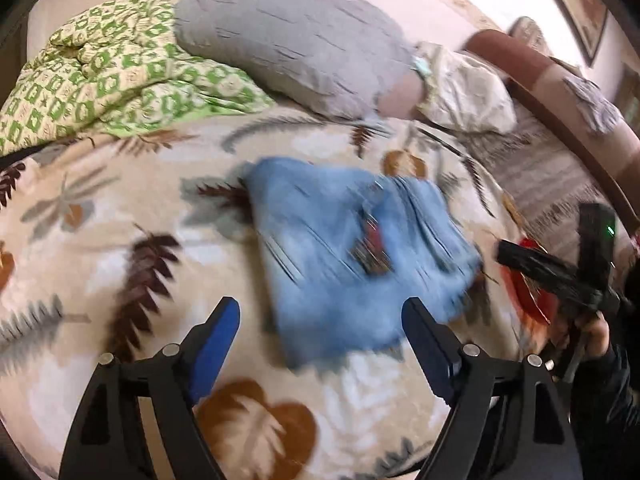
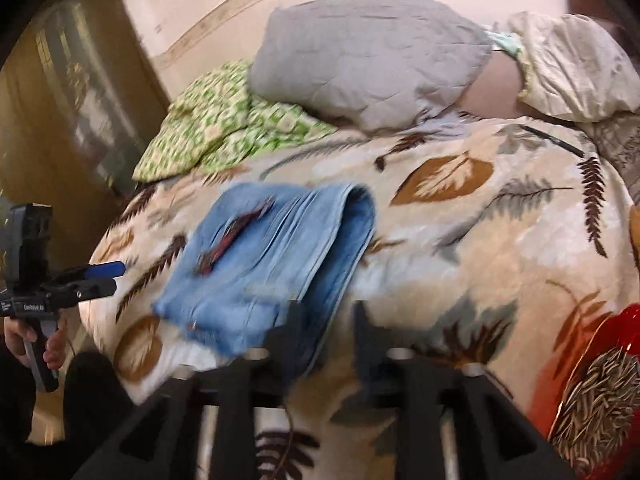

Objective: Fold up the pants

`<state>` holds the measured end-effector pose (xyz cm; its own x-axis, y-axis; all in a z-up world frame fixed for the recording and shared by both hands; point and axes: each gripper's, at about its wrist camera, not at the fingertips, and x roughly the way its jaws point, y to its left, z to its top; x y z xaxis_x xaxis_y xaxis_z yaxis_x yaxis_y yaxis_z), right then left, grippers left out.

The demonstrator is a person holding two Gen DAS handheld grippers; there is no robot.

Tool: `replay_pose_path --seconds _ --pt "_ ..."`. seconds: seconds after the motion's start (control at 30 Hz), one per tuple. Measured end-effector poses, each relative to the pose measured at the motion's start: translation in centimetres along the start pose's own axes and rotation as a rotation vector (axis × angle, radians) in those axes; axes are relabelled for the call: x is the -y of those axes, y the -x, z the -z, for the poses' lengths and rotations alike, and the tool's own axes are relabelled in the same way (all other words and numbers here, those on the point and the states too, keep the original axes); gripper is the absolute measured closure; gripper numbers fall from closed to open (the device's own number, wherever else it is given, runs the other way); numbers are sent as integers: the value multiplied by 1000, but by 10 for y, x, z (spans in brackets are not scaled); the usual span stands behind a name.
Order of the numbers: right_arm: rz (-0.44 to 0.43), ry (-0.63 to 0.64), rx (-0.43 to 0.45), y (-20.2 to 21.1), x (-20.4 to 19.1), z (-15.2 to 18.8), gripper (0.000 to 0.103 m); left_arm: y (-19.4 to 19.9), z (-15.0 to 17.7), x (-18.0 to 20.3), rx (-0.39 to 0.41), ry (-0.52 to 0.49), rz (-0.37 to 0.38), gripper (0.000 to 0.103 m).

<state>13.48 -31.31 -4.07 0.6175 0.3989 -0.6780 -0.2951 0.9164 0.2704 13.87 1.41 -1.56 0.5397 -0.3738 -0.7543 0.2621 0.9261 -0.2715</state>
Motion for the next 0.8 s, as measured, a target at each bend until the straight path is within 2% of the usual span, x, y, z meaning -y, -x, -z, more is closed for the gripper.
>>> replay_pose_path --seconds 0.03,0.07,0.13,0.2,0.37,0.5,0.63,0.67,0.7,0.77,0.8 --pt "1 -17 16 1 2 -4 24 -4 -11 -5 -7 -1 -5 19" --pt "-15 -43 54 3 4 -9 22 -10 -19 -9 -16 -3 -14 19" --pt "-56 -87 65 -1 8 -20 22 -25 -39 -16 -41 -12 -38 19" --pt "-56 -133 55 -10 12 -32 22 -45 -59 -24 -62 -16 -51 19" --pt "-119 -302 -18 -49 29 -63 24 -95 -103 -27 -133 -24 -46 19" --pt "-95 -301 -65 -76 26 -81 37 -139 -123 -33 -205 -43 -56 19" --pt "-48 -265 -110 -100 20 -86 53 -167 -129 -37 -261 -28 -14 21" --pt "-45 -256 -122 -107 18 -86 61 -171 -128 -36 -270 -41 -9 30" --pt "-41 -249 -132 -113 18 -85 66 -176 -127 -33 -287 -68 -6 47" --pt "-38 -231 -134 -120 15 -83 72 -183 -123 -31 -311 -88 -3 56" --pt "-31 -208 -134 -124 11 -82 79 -184 -121 -30 -309 -101 -9 57"
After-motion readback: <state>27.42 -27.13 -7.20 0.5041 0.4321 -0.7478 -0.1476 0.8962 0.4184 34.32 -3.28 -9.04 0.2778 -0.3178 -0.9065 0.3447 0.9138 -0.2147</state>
